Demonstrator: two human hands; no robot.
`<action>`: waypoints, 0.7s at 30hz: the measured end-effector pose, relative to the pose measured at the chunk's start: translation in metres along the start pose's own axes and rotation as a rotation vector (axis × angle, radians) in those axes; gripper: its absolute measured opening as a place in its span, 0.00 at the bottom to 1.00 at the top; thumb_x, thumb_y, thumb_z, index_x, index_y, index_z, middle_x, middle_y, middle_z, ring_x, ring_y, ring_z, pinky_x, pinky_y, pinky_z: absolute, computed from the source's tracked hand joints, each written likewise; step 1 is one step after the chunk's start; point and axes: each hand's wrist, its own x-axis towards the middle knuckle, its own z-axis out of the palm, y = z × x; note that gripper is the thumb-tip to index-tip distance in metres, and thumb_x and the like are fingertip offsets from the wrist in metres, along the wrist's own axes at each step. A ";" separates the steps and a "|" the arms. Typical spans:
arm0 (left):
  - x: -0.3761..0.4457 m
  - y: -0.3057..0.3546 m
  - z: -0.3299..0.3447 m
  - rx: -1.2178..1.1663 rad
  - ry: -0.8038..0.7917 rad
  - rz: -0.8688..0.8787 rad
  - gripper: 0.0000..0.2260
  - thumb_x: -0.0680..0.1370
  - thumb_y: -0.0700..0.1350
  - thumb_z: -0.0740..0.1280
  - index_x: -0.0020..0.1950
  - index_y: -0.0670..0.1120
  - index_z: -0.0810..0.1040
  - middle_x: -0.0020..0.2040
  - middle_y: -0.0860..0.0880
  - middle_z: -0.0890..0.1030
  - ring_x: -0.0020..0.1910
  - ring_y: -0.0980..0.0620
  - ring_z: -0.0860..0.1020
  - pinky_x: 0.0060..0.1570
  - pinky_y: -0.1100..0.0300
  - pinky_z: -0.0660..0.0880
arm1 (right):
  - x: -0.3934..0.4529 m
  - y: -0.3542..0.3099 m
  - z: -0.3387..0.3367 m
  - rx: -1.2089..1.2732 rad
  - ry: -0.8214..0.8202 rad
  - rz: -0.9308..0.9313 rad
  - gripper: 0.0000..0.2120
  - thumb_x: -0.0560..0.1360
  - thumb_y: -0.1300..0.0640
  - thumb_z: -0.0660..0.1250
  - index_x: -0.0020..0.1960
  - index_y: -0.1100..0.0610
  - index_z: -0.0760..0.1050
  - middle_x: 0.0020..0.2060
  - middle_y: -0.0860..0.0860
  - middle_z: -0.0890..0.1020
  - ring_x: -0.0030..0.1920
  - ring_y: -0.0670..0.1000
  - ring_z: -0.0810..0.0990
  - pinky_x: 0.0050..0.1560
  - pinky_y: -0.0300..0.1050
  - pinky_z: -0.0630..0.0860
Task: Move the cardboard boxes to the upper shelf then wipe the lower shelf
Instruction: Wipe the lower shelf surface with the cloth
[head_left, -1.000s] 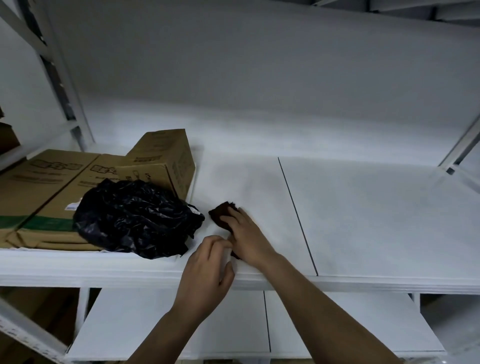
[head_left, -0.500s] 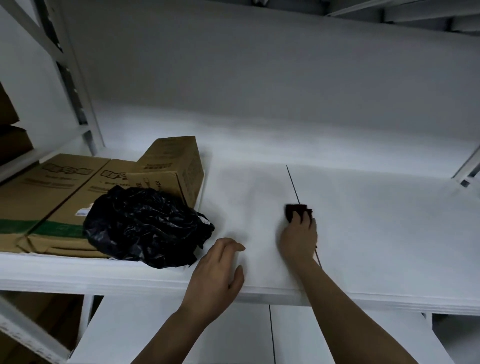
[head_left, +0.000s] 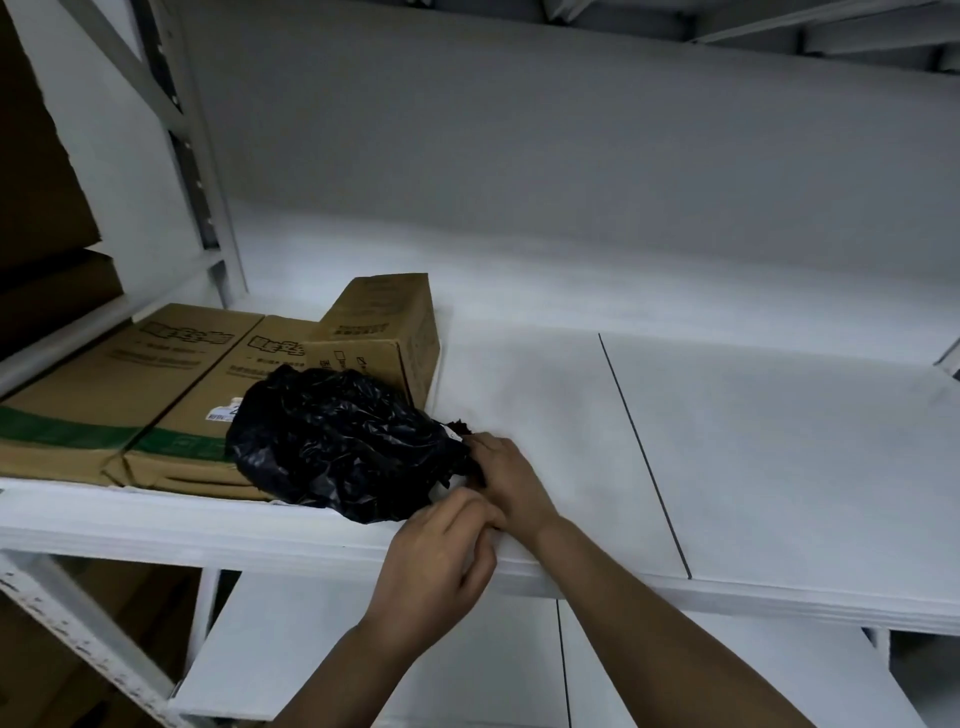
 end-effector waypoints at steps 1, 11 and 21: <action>-0.001 0.000 -0.001 -0.002 -0.006 0.004 0.08 0.74 0.41 0.60 0.46 0.46 0.79 0.44 0.54 0.78 0.39 0.57 0.76 0.38 0.66 0.70 | -0.003 0.001 -0.001 -0.039 0.014 0.001 0.20 0.74 0.64 0.61 0.66 0.59 0.73 0.62 0.55 0.76 0.61 0.57 0.73 0.62 0.46 0.67; 0.005 0.003 -0.007 -0.078 -0.132 0.072 0.08 0.75 0.43 0.60 0.46 0.48 0.78 0.42 0.56 0.76 0.36 0.60 0.75 0.35 0.67 0.71 | -0.034 0.032 -0.045 0.268 0.291 0.557 0.20 0.75 0.65 0.60 0.65 0.54 0.73 0.59 0.53 0.77 0.51 0.51 0.77 0.43 0.37 0.68; 0.096 0.030 0.020 -0.761 -0.441 -0.667 0.14 0.79 0.45 0.61 0.65 0.49 0.70 0.61 0.49 0.72 0.51 0.57 0.74 0.52 0.61 0.73 | -0.042 0.021 -0.104 0.883 0.331 0.717 0.12 0.74 0.66 0.57 0.55 0.60 0.74 0.31 0.56 0.74 0.27 0.50 0.71 0.23 0.35 0.65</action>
